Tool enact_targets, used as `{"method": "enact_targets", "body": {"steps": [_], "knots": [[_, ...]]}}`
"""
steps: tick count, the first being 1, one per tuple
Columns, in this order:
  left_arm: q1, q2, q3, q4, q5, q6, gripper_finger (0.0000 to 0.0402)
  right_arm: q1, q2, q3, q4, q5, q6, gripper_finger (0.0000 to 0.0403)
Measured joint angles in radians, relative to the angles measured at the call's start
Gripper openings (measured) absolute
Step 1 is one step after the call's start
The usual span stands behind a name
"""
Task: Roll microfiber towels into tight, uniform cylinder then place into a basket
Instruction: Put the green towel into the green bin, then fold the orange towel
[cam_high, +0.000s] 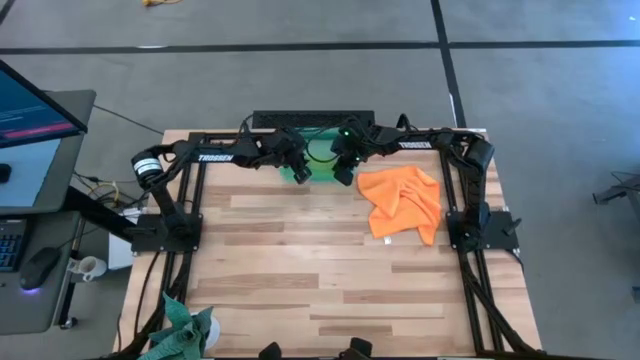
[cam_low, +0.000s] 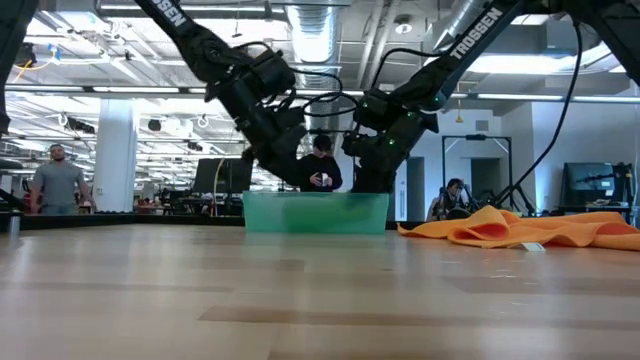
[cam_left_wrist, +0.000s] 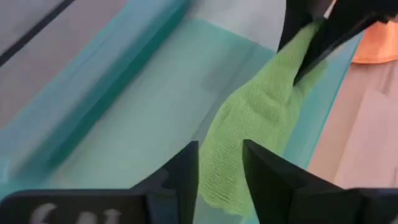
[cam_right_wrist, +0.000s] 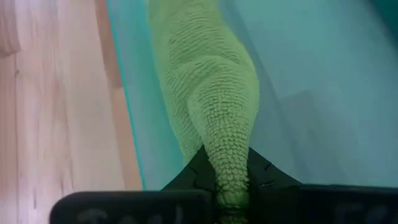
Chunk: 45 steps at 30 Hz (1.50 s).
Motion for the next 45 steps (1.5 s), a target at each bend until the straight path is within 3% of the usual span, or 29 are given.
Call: {"method": "enact_targets", "body": {"steps": [2, 8, 13, 19, 32, 40, 45], "knots": [[0.0, 0.0, 0.049, -0.074, -0.013, 0.011, 0.0127, -0.005, 0.0, 0.0, -0.002, -0.004, 0.012, 0.0043], [-0.014, -0.018, 0.164, -0.246, -0.179, 0.058, 0.0127, -0.014, 0.0, -0.001, -0.006, -0.04, 0.036, 0.0043], [-0.027, -0.08, 0.174, -0.295, -0.256, 0.078, 0.0113, -0.012, 0.0, -0.001, -0.039, -0.075, 0.068, 0.0045], [-0.033, -0.148, 0.174, -0.319, -0.257, 0.077, 0.0101, -0.005, 0.0, -0.001, -0.061, -0.074, 0.071, 0.0074], [-0.033, -0.17, 0.174, -0.352, -0.256, 0.086, 0.01, -0.004, -0.026, 0.007, -0.122, -0.051, 0.064, 0.0229], [-0.033, -0.17, 0.174, -0.352, -0.255, 0.086, 0.01, -0.003, -0.03, 0.106, -0.263, -0.052, 0.06, 0.0244], [-0.041, -0.17, 0.172, -0.421, -0.212, 0.069, 0.01, -0.001, -0.033, 0.189, -0.454, -0.052, 0.016, 0.0244]]}}
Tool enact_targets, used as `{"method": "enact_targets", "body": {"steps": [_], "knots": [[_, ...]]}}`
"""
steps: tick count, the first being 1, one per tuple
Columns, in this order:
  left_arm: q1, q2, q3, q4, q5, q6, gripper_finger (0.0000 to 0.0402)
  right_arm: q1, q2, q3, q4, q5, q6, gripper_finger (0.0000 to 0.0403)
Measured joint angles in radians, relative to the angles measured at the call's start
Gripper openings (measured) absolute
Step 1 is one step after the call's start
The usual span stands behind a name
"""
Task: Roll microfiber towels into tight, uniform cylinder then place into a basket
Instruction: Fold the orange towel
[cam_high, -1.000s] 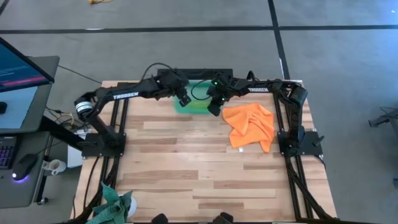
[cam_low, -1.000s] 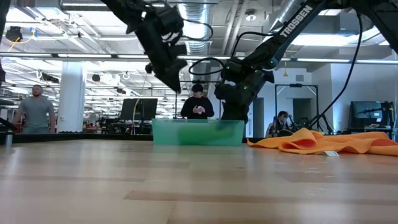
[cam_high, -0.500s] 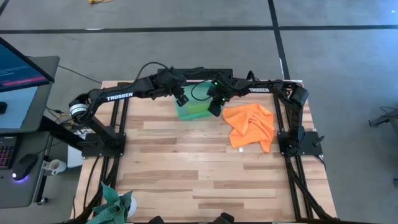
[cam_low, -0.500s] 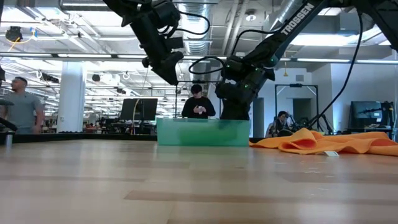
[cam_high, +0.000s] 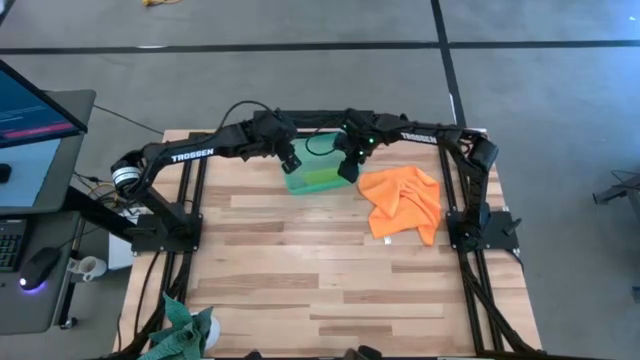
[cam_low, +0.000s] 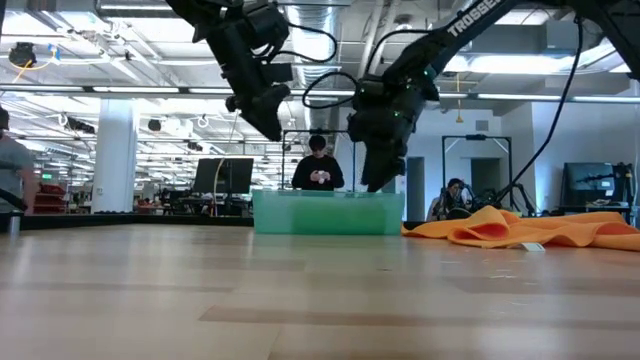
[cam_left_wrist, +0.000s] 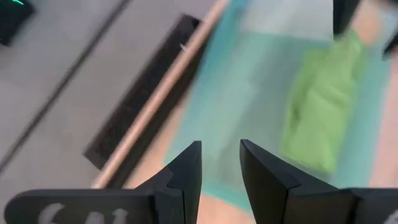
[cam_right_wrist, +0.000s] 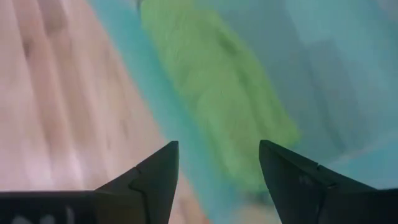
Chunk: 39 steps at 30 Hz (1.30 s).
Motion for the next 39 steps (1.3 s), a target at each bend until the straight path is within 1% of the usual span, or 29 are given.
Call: {"method": "enact_targets", "body": {"steps": [3, 5, 7, 10, 13, 16, 19, 24, 29, 34, 39], "knots": [[-0.037, 0.0, -0.042, -0.008, 0.068, -0.001, 0.01, 0.013, -0.025, 0.007, -0.107, 0.001, -0.048, 0.0244], [-0.077, -0.006, -0.085, -0.002, 0.086, -0.001, 0.01, 0.029, -0.052, 0.007, -0.16, 0.001, -0.061, 0.0244], [-0.124, -0.009, -0.13, 0.058, 0.067, 0.0, 0.01, 0.048, -0.091, 0.007, -0.191, 0.0, -0.061, 0.0244], [-0.205, -0.016, -0.195, 0.146, 0.002, -0.001, 0.01, 0.084, -0.168, 0.002, -0.224, 0.008, -0.048, 0.0244], [-0.286, -0.016, -0.245, 0.212, -0.02, -0.001, 0.01, 0.133, -0.259, -0.033, -0.255, 0.066, -0.025, 0.0244], [-0.349, -0.016, -0.298, 0.291, -0.019, -0.001, 0.01, 0.191, -0.363, -0.11, -0.251, 0.131, 0.028, 0.0244], [-0.381, -0.016, -0.354, 0.378, -0.025, -0.001, 0.01, 0.263, -0.466, -0.221, -0.204, 0.17, 0.093, 0.0244], [-0.376, -0.015, -0.451, 0.513, -0.04, -0.017, 0.01, 0.396, -0.62, -0.43, -0.078, 0.218, 0.213, 0.0244], [-0.328, -0.015, -0.515, 0.569, -0.056, -0.019, 0.01, 0.519, -0.723, -0.603, 0.041, 0.325, 0.375, 0.0244], [-0.263, -0.014, -0.536, 0.577, -0.071, -0.033, 0.01, 0.615, -0.755, -0.719, 0.128, 0.421, 0.47, 0.0244], [-0.217, -0.014, -0.536, 0.615, -0.068, -0.033, 0.01, 0.673, -0.741, -0.77, 0.17, 0.455, 0.577, 0.0244]]}}
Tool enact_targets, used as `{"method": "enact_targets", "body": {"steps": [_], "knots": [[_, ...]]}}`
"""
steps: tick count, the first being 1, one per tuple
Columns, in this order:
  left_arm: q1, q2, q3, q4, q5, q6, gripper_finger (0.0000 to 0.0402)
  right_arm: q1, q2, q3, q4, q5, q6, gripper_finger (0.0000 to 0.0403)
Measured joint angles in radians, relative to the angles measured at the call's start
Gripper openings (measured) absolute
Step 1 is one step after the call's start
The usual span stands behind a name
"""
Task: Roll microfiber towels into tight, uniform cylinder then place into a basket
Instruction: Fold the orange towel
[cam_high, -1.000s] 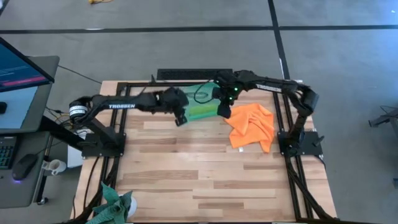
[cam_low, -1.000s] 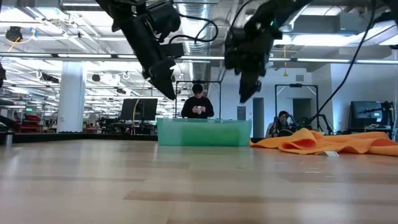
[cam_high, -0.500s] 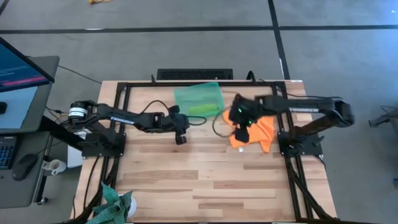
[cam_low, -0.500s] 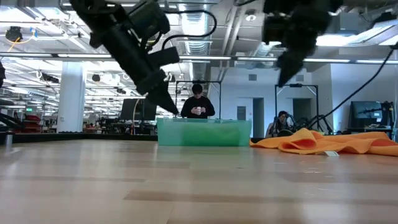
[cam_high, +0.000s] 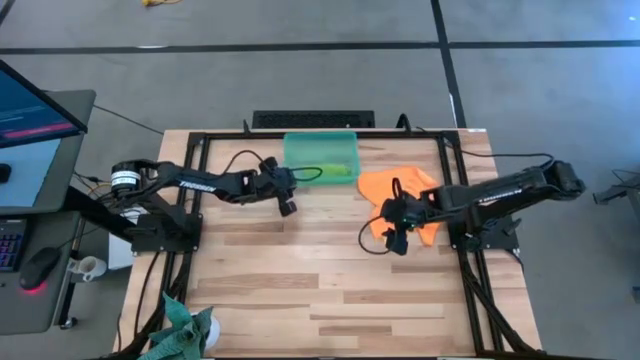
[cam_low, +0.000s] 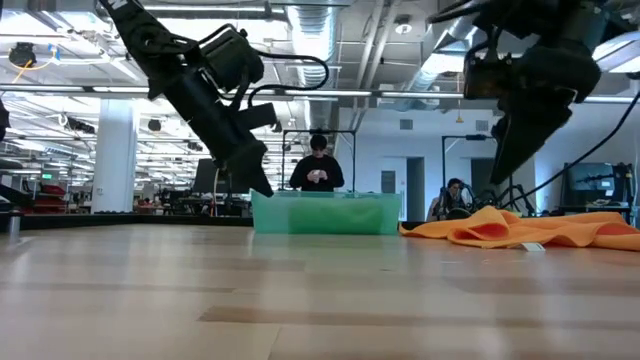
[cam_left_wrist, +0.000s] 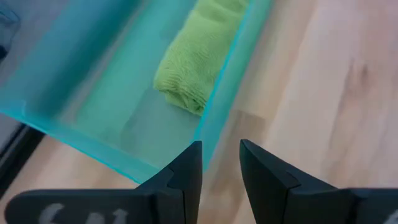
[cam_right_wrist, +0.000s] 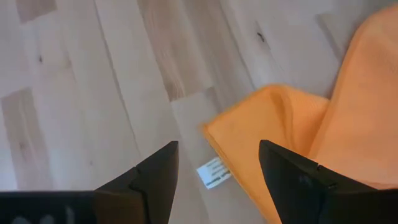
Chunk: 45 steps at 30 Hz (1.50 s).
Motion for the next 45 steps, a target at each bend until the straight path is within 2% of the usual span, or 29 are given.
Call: {"method": "enact_targets", "body": {"steps": [5, 9, 19, 22, 28, 35, 39, 42, 45], "knots": [[0.006, 0.0, 0.0, 0.024, 0.003, 0.002, 0.01, 0.065, 0.025, -0.006, 0.024, 0.074, 0.075, 0.0244], [-0.031, -0.026, 0.0, 0.033, 0.004, -0.031, 0.01, 0.126, 0.026, -0.008, 0.048, 0.13, 0.143, 0.0244], [-0.264, -0.27, 0.002, 0.053, 0.002, -0.107, 0.01, 0.334, 0.026, -0.008, 0.061, 0.276, 0.379, 0.0244], [-0.345, -0.294, 0.002, 0.068, 0.003, -0.14, 0.01, 0.368, 0.026, -0.008, 0.099, 0.288, 0.441, 0.0244], [-0.453, -0.293, 0.002, 0.067, 0.004, -0.151, 0.01, 0.411, 0.083, -0.007, 0.218, 0.34, 0.432, 0.0244], [-0.514, -0.293, 0.002, 0.066, 0.004, -0.14, 0.01, 0.405, 0.28, -0.006, 0.315, 0.331, 0.396, 0.0244], [-0.527, -0.293, 0.002, 0.06, 0.003, -0.139, 0.01, 0.354, 0.37, 0.045, 0.232, 0.33, 0.304, 0.0244], [-0.528, -0.293, 0.002, 0.053, 0.003, -0.138, 0.01, 0.3, 0.411, 0.093, 0.152, 0.352, 0.316, 0.0242], [-0.528, -0.293, 0.002, 0.053, 0.003, -0.136, 0.01, 0.242, 0.447, 0.117, 0.142, 0.382, 0.347, 0.0236]]}}
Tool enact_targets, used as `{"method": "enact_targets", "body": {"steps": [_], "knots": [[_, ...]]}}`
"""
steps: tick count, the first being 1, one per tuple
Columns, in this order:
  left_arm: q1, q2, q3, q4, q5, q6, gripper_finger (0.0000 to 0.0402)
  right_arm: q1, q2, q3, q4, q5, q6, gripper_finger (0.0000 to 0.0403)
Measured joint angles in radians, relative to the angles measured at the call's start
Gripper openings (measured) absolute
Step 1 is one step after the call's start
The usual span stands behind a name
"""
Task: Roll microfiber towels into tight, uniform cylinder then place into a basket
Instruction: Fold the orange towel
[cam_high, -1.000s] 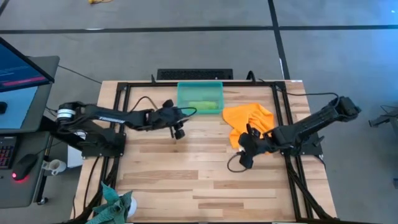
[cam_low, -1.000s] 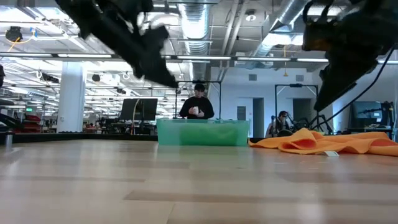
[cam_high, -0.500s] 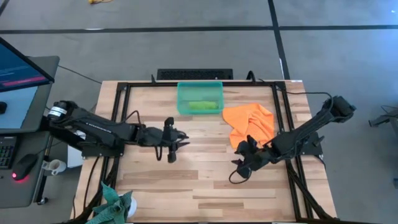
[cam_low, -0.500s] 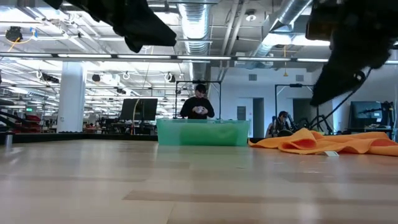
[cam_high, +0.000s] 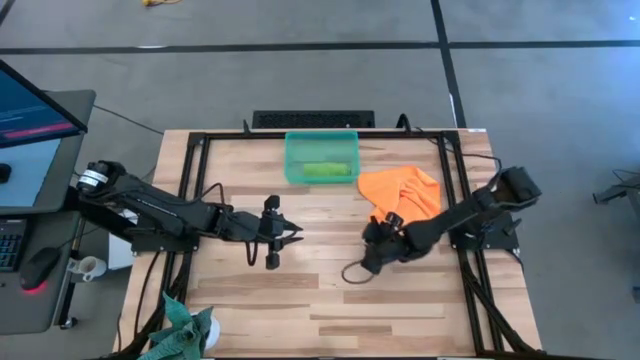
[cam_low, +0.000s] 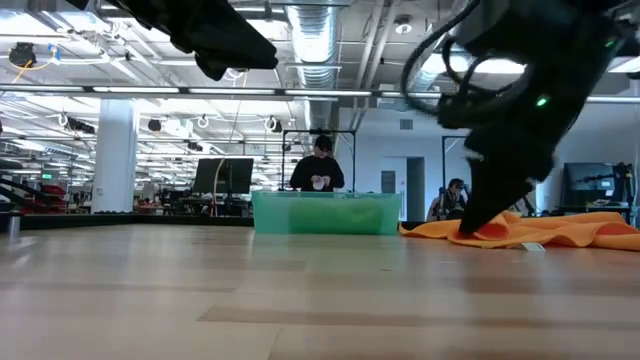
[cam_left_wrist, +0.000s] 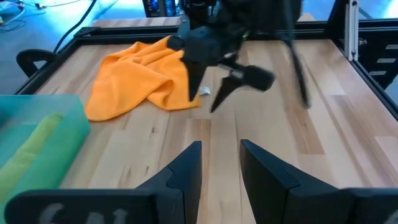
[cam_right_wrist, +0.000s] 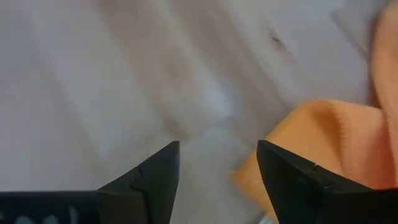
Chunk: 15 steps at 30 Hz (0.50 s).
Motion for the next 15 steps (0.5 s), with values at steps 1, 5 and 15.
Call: {"method": "enact_targets", "body": {"steps": [1, 5, 15], "knots": [[0.0, 0.0, 0.0, 0.0, -0.001, 0.0, 0.01, -0.018, 0.01, 0.001, -0.004, -0.001, 0.009, 0.0233], [0.0, 0.0, 0.0, -0.007, -0.004, 0.0, 0.01, -0.073, 0.056, 0.006, -0.017, -0.044, 0.068, 0.0221], [0.001, 0.0, 0.0, -0.007, -0.01, 0.011, 0.01, -0.079, 0.079, 0.021, -0.021, -0.141, 0.185, 0.0199]]}}
